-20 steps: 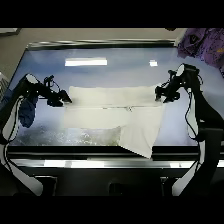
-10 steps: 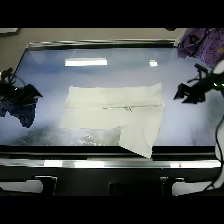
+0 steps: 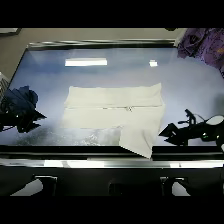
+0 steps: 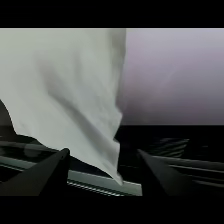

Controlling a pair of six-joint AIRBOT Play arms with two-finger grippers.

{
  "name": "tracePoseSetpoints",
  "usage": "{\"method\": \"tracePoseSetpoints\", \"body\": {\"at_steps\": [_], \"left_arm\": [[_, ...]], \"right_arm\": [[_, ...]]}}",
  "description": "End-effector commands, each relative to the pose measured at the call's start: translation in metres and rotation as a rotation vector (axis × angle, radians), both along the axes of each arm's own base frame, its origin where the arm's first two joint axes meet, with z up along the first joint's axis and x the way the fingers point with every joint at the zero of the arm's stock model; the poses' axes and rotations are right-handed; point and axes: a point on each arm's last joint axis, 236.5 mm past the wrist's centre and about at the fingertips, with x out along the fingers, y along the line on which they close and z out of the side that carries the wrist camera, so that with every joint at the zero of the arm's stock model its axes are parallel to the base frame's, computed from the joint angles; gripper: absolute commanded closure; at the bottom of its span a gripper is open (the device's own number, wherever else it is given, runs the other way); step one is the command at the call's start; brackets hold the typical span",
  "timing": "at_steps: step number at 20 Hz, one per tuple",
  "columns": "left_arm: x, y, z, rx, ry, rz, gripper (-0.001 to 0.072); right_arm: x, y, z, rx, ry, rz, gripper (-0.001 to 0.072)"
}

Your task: Fold the clothes and pants, and hang the long-sleeved shirts on hangers.

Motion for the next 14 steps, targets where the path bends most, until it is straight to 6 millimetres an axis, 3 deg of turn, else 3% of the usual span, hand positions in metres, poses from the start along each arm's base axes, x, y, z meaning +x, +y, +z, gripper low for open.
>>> {"method": "tracePoseSetpoints", "body": {"at_steps": [1, 8, 10, 11, 13, 14], "left_arm": [[-0.006, -0.011, -0.006, -0.019, 0.005, -0.007, 0.0090], [-0.005, -0.011, -0.006, -0.017, 0.001, -0.003, 0.0090], [-0.005, -0.010, -0.006, -0.017, 0.002, -0.003, 0.0089], [-0.007, -0.012, -0.006, -0.024, 0.010, 0.000, 0.0087], [-0.009, -0.013, -0.006, -0.035, 0.023, 0.005, 0.0045], [-0.009, -0.014, -0.006, -0.034, 0.022, 0.000, 0.0028]], "right_arm": [[-0.020, 0.027, -0.023, 0.087, 0.002, -0.067, 0.0212], [-0.011, 0.038, -0.043, 0.131, -0.040, -0.150, 0.0214], [-0.012, 0.050, -0.052, 0.135, -0.027, -0.117, 0.0238], [-0.013, 0.056, -0.056, 0.130, -0.024, -0.093, 0.0308], [-0.007, 0.061, -0.060, 0.103, -0.046, -0.082, 0.0598], [-0.003, 0.059, -0.059, 0.101, -0.058, -0.093, 0.0686]]}}
